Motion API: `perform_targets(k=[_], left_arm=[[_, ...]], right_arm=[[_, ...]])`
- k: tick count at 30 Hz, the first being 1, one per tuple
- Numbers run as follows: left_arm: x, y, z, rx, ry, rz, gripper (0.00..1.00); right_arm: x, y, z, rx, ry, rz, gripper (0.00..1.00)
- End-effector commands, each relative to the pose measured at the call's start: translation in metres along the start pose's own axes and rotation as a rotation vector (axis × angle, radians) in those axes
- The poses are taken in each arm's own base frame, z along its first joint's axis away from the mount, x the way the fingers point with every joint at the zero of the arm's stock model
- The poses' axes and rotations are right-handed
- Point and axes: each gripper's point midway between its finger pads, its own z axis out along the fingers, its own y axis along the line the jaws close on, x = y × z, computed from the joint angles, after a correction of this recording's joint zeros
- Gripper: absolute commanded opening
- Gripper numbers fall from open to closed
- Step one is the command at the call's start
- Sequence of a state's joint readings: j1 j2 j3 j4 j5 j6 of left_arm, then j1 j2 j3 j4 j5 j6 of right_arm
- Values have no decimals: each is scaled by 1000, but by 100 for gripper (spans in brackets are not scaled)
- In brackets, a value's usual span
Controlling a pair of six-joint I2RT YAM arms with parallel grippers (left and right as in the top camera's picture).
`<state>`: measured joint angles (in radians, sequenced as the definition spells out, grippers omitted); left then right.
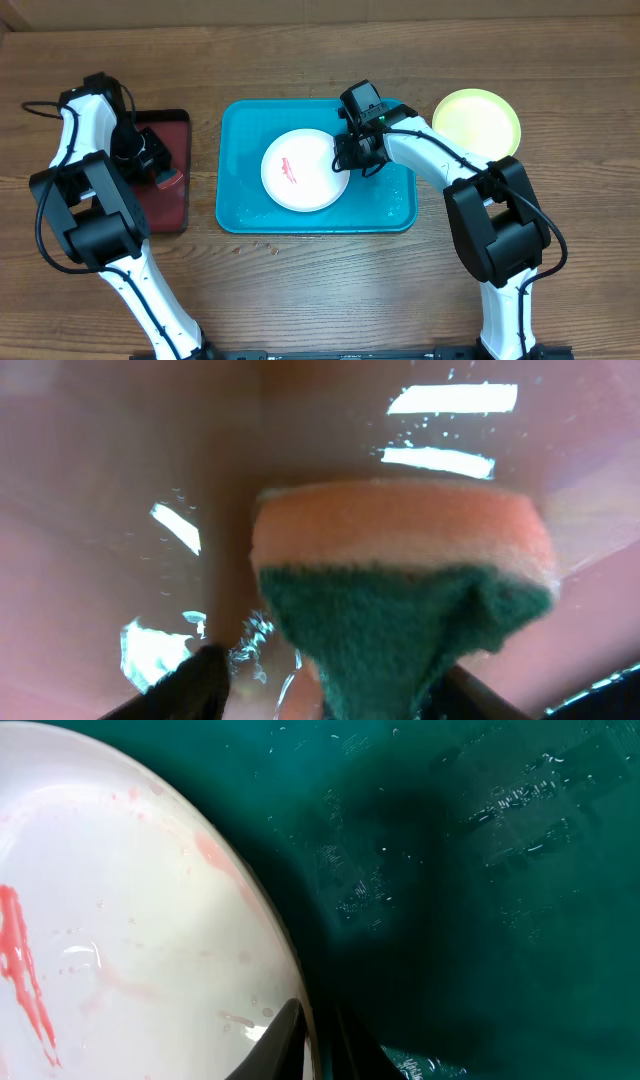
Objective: Clean dirty plates on tray and stack at the side
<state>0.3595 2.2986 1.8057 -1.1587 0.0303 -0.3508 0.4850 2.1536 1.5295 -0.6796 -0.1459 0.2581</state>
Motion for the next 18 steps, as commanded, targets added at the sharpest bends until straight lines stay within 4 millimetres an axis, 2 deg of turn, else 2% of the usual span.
perform_targets(k=[1,8,12,13,14,16,18], left_arm=[[0,4,15,-41,13,-13,42],[0,4,13,-41,13,-15,4],[5,5,5,-50,37,-14,4],[7,6,4,-54,46,-15,12],[8,6,4,-56,51,-15,31],[10,7,4,-60,61,-15,100],[14,8,4,-65,78,-14,100]], right_arm=[[13,-12,13,37,37,10,12],[12,-11,13,35,32,10,11],[12,-11,13,35,32,9,11],[12,-11,13,35,32,9,11],[11,-11,13,35,32,9,11],[11,-11,13,35,31,9,11],[11,-11,13,34,29,9,11]])
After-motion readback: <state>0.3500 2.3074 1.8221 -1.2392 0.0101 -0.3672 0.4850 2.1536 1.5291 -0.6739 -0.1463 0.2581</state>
